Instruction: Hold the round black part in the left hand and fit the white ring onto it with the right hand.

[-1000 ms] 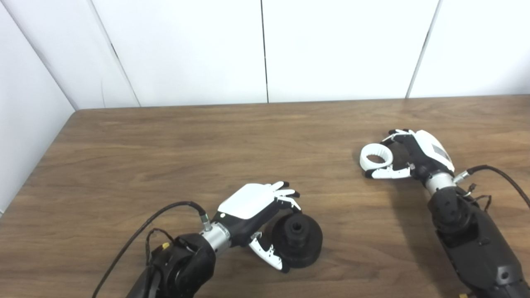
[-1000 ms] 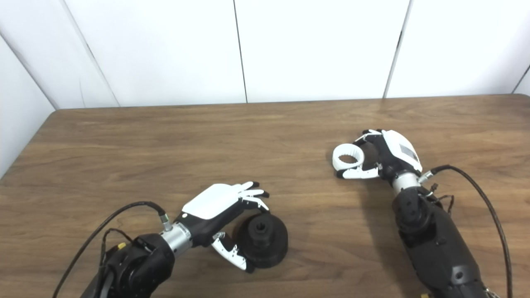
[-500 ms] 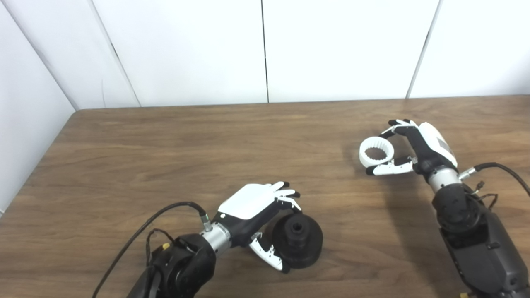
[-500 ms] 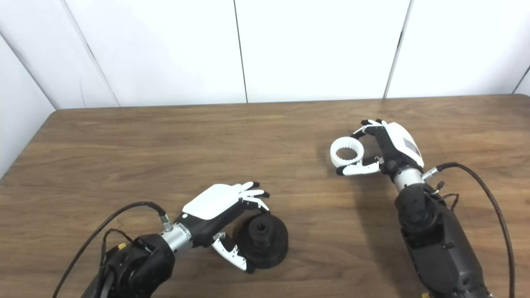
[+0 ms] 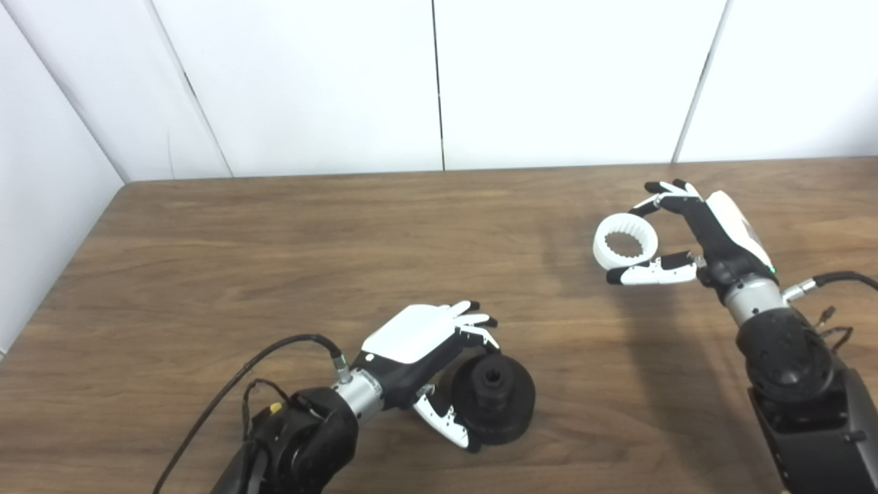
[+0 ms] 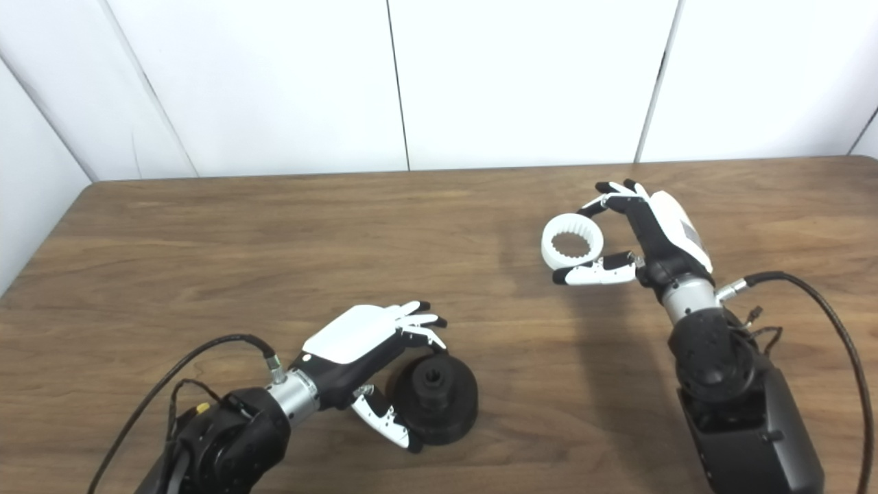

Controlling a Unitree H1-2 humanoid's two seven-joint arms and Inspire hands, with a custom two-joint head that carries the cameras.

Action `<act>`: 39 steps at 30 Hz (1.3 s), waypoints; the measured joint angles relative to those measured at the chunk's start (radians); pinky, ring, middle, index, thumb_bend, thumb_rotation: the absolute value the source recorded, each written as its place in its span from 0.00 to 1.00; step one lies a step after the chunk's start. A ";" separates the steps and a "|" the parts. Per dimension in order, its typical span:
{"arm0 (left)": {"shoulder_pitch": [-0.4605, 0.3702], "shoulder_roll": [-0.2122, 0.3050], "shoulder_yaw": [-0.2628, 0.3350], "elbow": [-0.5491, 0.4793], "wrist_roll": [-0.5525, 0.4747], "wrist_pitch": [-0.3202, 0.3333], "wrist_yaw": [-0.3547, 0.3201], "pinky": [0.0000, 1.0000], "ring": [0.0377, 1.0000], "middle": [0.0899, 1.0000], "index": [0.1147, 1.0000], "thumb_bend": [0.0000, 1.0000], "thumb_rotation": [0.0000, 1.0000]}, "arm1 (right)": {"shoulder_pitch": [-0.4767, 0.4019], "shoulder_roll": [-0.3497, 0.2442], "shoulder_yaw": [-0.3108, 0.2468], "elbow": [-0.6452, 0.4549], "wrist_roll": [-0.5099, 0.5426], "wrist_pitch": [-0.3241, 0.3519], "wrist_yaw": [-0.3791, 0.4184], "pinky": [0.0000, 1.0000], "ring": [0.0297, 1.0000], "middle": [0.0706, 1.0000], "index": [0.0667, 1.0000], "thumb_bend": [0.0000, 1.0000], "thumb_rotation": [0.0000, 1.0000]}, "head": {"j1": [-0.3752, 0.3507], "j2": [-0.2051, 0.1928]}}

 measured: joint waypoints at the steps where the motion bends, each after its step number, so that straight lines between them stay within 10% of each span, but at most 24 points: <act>1: 0.000 0.000 0.000 0.000 0.000 0.000 0.000 0.96 0.99 0.91 0.56 0.84 0.24 | 0.006 0.000 0.003 -0.015 -0.001 0.001 0.008 0.89 0.97 0.88 0.46 0.52 0.16 | 0.002 0.000; 25: 0.000 0.000 0.001 0.003 0.000 -0.005 0.005 0.96 0.99 0.91 0.57 0.83 0.26 | 0.171 0.057 0.039 -0.361 -0.058 0.053 0.156 0.90 0.98 0.89 0.46 0.52 0.16 | 0.006 0.011; 39: 0.000 0.000 0.001 0.003 0.000 -0.005 0.005 0.96 0.99 0.91 0.57 0.83 0.26 | 0.228 0.078 0.097 -0.370 -0.088 0.050 0.181 0.87 0.98 0.89 0.46 0.52 0.16 | 0.003 0.018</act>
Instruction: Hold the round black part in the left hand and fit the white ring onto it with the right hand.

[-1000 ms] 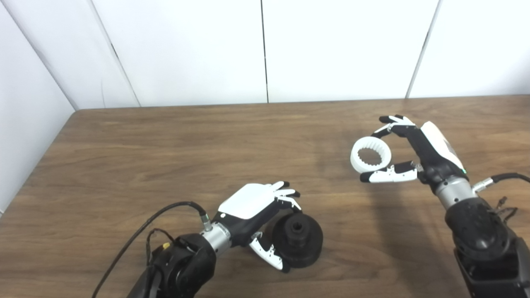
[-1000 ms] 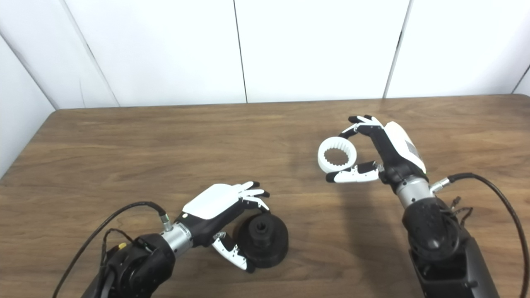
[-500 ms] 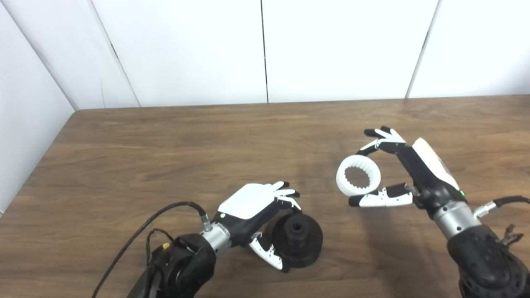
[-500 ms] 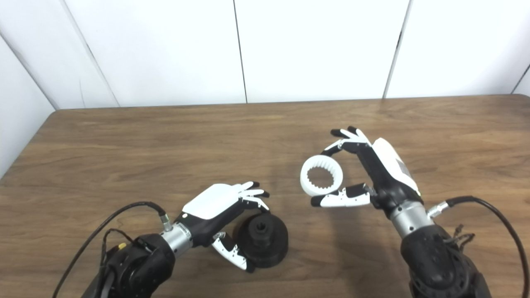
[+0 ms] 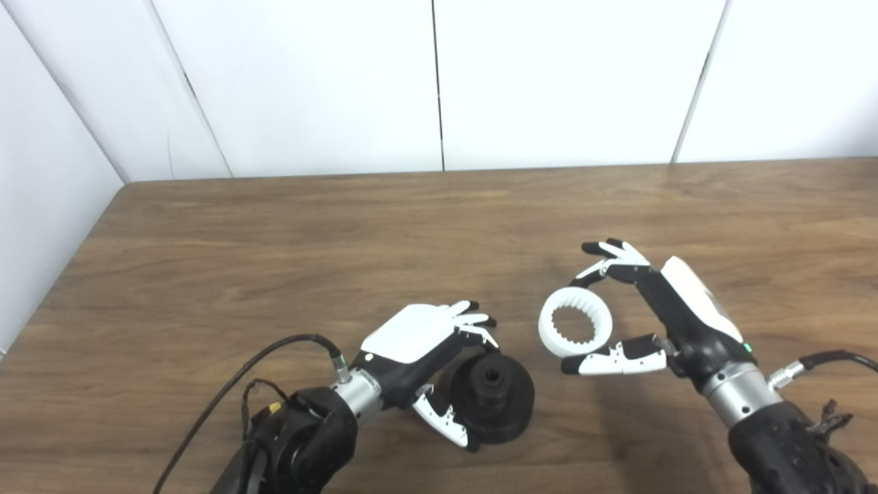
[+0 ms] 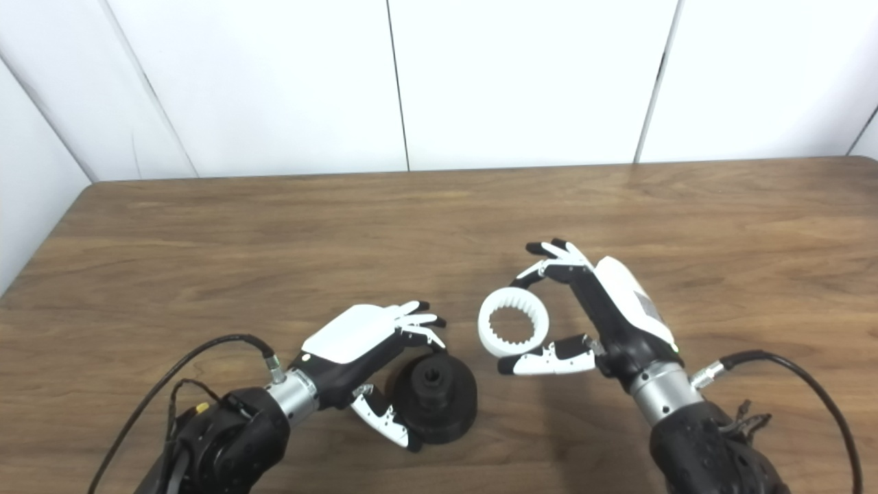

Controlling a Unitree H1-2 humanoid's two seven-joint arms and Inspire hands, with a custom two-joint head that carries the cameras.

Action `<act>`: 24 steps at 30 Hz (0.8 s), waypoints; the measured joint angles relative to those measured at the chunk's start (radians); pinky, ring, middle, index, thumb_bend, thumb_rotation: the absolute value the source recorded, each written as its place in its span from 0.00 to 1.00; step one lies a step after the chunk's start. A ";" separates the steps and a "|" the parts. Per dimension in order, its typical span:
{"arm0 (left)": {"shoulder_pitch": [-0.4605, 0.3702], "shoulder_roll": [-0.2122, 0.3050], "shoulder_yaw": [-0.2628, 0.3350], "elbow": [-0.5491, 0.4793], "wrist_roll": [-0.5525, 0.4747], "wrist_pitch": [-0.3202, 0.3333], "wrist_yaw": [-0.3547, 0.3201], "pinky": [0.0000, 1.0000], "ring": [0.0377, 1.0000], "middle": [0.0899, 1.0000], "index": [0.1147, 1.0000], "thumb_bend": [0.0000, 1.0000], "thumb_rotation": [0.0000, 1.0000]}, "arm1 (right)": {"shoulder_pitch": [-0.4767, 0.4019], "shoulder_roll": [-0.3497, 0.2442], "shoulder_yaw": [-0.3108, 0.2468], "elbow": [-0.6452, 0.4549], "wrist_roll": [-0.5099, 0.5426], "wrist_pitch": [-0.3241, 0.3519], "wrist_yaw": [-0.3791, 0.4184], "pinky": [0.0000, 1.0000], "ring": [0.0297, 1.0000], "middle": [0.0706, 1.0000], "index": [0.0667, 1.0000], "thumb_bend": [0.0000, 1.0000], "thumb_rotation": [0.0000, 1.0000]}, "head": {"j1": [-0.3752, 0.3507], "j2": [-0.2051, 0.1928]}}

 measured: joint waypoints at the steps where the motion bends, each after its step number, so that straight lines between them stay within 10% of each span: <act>1: 0.000 0.000 0.000 0.000 0.000 0.000 0.000 0.96 0.99 0.91 0.57 0.83 0.26 | 0.002 0.002 0.004 0.000 0.000 0.000 0.000 0.87 0.98 0.89 0.46 0.52 0.16 | -0.002 -0.001; 24: 0.000 0.000 -0.001 0.000 0.001 0.000 0.000 0.95 0.99 0.91 0.57 0.83 0.25 | 0.009 0.052 0.080 0.048 -0.015 -0.020 0.000 0.86 0.98 0.89 0.46 0.52 0.17 | 0.003 0.000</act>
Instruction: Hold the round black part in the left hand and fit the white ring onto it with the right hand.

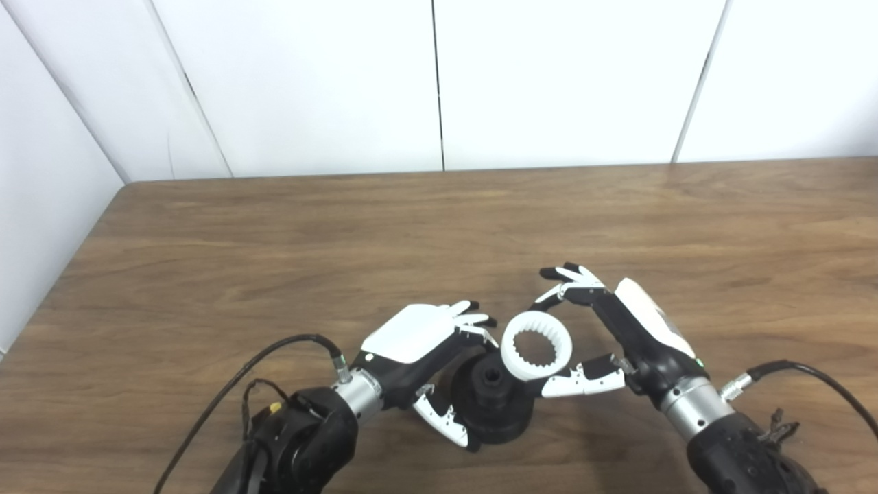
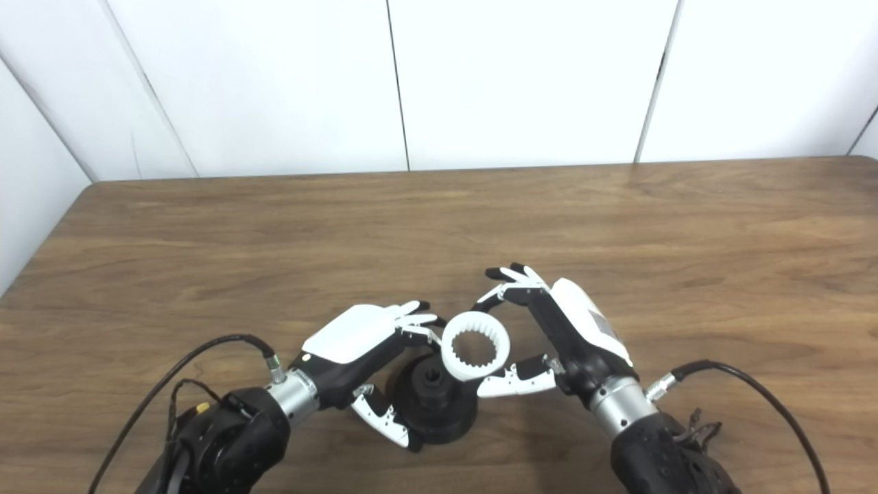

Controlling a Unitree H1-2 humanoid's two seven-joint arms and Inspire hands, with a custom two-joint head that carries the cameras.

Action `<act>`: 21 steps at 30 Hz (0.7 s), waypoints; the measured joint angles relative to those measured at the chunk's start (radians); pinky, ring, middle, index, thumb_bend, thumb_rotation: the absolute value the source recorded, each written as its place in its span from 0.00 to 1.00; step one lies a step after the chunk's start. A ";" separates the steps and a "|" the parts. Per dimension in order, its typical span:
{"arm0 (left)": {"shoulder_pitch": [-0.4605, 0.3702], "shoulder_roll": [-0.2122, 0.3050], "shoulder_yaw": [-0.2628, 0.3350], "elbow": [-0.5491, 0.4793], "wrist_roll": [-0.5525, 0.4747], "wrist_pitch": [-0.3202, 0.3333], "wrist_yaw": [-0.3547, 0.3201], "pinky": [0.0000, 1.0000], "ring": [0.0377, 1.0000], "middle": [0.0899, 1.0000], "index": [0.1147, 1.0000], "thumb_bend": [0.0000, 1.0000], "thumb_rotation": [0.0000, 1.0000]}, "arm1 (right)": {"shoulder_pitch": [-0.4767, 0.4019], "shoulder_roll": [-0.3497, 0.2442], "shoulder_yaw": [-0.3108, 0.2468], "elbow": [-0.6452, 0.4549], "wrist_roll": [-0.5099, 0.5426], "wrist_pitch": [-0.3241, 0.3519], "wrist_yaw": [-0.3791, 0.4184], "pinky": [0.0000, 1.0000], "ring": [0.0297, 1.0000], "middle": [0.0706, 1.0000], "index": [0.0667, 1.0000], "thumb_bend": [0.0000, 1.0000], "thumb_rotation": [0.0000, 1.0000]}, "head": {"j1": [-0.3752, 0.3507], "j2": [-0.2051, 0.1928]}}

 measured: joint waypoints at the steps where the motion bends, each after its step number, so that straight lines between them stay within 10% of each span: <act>1: 0.000 0.000 0.000 0.000 0.000 0.000 0.000 0.95 0.99 0.91 0.57 0.83 0.25 | 0.000 0.000 0.006 0.000 -0.003 0.000 0.000 0.86 0.98 0.89 0.46 0.52 0.17 | 0.002 0.000; 21: 0.000 -0.002 0.000 0.000 0.000 0.003 -0.001 0.95 0.99 0.91 0.57 0.84 0.25 | -0.015 0.034 0.051 0.025 -0.025 0.000 0.002 0.85 0.98 0.89 0.46 0.52 0.16 | 0.003 0.003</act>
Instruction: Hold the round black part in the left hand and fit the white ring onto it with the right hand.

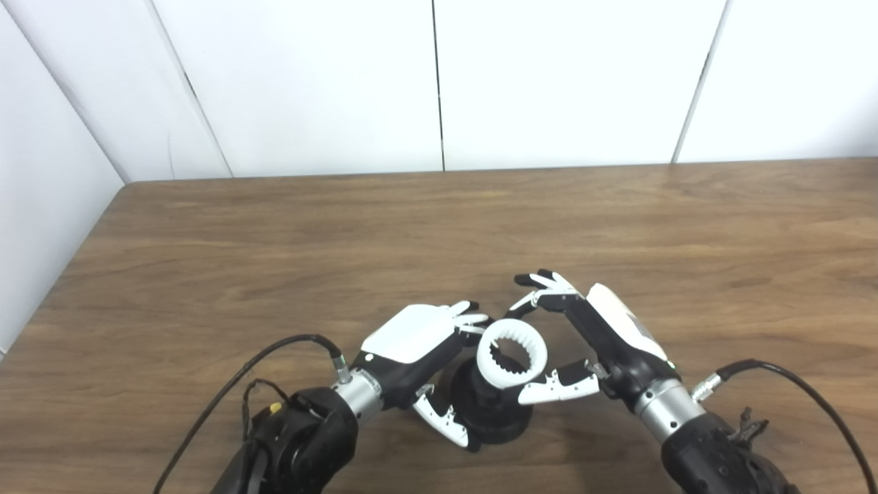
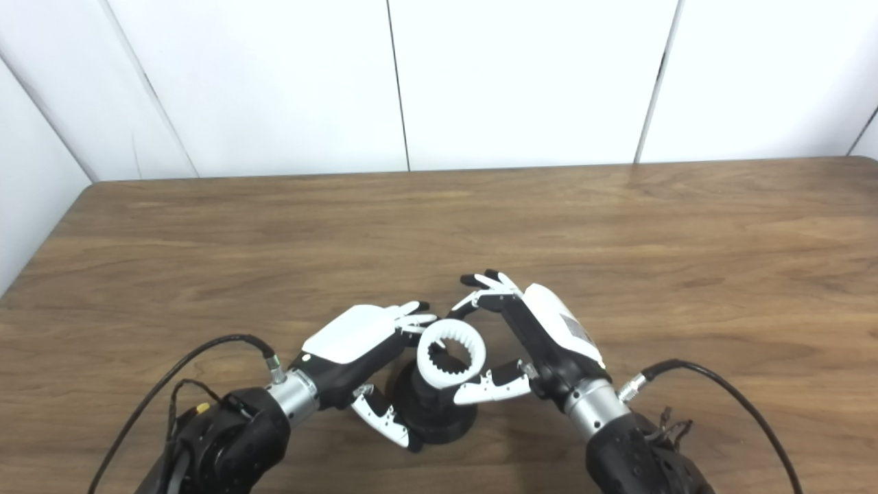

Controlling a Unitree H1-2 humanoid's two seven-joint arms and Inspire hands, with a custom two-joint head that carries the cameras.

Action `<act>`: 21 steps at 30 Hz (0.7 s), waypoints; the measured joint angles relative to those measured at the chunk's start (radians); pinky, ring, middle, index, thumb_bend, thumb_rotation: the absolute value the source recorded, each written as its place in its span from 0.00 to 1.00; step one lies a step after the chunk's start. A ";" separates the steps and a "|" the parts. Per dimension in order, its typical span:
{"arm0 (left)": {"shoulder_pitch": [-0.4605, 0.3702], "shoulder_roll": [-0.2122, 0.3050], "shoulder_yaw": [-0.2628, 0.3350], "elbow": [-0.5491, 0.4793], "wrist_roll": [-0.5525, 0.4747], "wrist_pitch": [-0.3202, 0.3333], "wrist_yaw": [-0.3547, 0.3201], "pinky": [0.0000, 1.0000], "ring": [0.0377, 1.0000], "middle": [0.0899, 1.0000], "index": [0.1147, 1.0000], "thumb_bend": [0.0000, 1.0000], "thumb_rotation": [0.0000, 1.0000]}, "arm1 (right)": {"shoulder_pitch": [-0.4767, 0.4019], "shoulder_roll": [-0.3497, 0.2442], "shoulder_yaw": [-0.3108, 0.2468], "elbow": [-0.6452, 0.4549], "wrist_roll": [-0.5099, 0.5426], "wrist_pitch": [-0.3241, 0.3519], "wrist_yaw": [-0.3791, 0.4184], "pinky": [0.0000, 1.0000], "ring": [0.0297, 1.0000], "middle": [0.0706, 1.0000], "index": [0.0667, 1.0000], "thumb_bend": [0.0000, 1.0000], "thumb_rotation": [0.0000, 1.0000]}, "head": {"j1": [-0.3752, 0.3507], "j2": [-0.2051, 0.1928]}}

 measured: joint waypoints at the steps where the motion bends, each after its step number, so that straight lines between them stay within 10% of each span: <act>1: 0.000 0.000 0.000 0.000 0.000 0.000 0.000 0.95 0.99 0.91 0.57 0.84 0.25 | 0.000 0.001 0.001 0.000 -0.002 0.000 0.000 0.85 0.98 0.89 0.46 0.52 0.16 | 0.000 0.002; 21: 0.000 -0.001 0.001 0.001 0.004 0.001 0.000 0.95 0.99 0.91 0.56 0.83 0.25 | -0.005 0.015 0.020 0.022 -0.004 -0.014 -0.001 0.86 0.98 0.89 0.46 0.52 0.16 | 0.003 0.002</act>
